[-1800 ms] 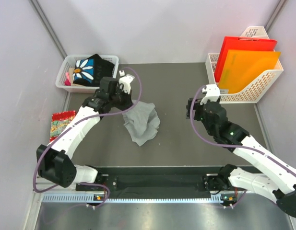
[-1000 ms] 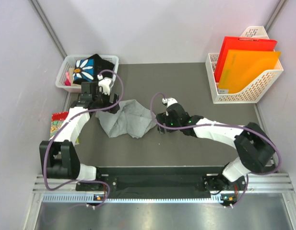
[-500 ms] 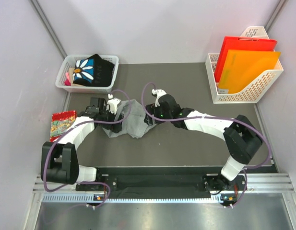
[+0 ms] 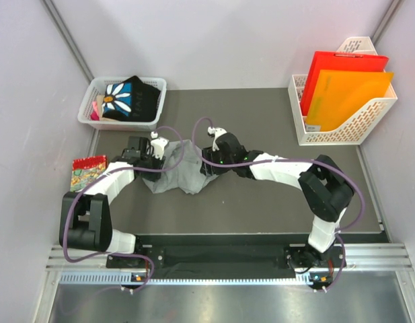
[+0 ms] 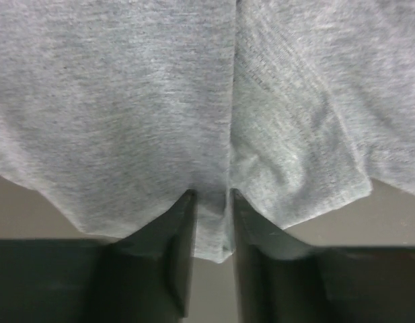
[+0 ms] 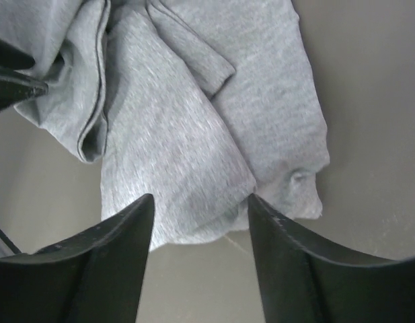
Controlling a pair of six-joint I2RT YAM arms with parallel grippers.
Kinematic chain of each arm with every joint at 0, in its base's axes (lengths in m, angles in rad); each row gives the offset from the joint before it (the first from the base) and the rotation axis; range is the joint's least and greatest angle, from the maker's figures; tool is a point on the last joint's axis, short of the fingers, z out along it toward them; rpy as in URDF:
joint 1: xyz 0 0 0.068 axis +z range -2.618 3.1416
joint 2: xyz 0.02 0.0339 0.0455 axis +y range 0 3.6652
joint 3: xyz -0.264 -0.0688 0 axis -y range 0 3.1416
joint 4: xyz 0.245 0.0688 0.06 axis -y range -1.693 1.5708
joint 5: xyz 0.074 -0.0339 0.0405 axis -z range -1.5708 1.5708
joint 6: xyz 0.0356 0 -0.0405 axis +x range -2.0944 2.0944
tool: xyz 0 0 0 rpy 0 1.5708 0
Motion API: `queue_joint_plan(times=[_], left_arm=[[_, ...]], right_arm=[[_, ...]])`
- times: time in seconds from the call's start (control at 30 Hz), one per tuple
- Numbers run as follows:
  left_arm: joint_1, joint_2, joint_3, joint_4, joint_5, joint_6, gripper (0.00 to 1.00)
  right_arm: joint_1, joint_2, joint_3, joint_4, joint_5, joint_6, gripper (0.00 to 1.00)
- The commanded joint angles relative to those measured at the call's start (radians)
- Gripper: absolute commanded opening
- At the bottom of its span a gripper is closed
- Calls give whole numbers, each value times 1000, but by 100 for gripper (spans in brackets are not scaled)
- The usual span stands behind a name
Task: Fold and stack the t-shirts
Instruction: Flatten out the tshirt
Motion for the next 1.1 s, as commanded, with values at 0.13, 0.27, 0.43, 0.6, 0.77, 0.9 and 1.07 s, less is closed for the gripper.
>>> queue_joint_plan(times=[0.13,0.27,0.43,0.6,0.77,0.9,1.07], left_arm=[[6,-64,-16,43,-52,25,25],[6,-72,-24,42,-57,28,25],[6,-67,-29,22,-29,24,63],[6,-67,-50,36,-43,30,68],[6,-41,-82,69,-80,44,65],[6,-30,-92,105,-132,51,34],[6,-59,-35,79,-178,47,0]], right_arm=[[14,45,79,51,-33,-5,48],[16,49,69,52,-34,-2,40],[14,37,48,51,-28,0,42],[16,28,33,57,-21,-2,20],[14,28,33,52,-13,-2,3],[14,17,27,51,-7,-2,0],[14,-24,26,32,13,-11,0]])
